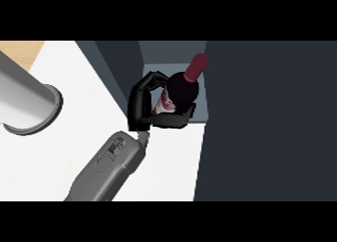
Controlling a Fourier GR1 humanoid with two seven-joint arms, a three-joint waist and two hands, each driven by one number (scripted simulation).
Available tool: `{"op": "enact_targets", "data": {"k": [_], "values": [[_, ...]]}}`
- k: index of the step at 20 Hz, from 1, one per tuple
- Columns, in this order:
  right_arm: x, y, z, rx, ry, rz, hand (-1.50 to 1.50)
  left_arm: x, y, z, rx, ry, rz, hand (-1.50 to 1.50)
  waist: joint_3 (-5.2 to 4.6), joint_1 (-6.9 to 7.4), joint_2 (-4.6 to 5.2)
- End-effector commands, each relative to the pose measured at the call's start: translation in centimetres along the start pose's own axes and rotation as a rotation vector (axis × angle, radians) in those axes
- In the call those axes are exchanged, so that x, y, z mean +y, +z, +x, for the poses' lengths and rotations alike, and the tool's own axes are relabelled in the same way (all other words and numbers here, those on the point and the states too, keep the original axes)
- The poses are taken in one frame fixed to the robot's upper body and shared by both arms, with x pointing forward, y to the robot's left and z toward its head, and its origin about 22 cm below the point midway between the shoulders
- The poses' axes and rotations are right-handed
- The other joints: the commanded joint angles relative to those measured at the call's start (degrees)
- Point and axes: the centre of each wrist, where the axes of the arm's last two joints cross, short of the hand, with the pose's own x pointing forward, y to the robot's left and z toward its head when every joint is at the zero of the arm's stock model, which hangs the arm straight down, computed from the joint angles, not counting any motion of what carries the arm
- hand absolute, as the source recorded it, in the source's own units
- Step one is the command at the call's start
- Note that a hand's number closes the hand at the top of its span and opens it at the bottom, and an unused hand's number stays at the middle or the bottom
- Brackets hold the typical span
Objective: Pick up the wine, place it into the cabinet and close the cabinet
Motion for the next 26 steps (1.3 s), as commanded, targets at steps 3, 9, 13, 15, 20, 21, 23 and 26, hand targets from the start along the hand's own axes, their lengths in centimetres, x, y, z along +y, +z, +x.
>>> {"op": "enact_targets", "data": {"k": [3,9,13,15,20,21,23,26], "values": [[0.1,2.3,2.1,-0.052,-0.059,0.011,-1.50,0.7,-0.7,-0.3,-0.008,0.007,0.035,1.50,0.01,0.09,-0.11],[0.4,3.2,1.8,-0.042,-0.062,0.038,-1.50,2.1,-2.9,-1.3,0.053,0.024,0.010,1.50,0.01,-0.17,-0.04],[-0.2,1.7,1.0,-0.033,-0.058,0.031,-1.50,0.8,-4.6,-1.0,0.078,0.036,0.028,1.50,0.01,-0.57,0.11],[1.2,0.9,1.6,-0.043,-0.086,0.033,-1.50,-0.3,-6.2,0.3,0.102,-0.007,0.022,1.50,-0.02,-0.60,0.08],[0.7,1.5,0.8,-0.048,-0.071,0.025,-1.50,0.4,-6.6,-1.2,0.078,-0.037,0.044,1.50,0.00,-0.93,0.21],[0.9,1.9,-0.3,-0.030,-0.083,0.040,-1.50,1.0,-6.0,-2.2,0.078,-0.024,0.048,1.50,0.01,-1.09,0.26],[-0.2,0.9,0.6,-0.027,-0.062,0.052,-1.50,0.0,-7.2,-1.1,0.077,-0.029,0.035,1.50,0.00,-1.01,0.27],[0.5,2.3,1.3,-0.039,-0.095,0.064,-1.50,0.5,-8.0,-1.2,0.020,-0.086,0.061,1.50,0.01,-1.54,0.34]]}}
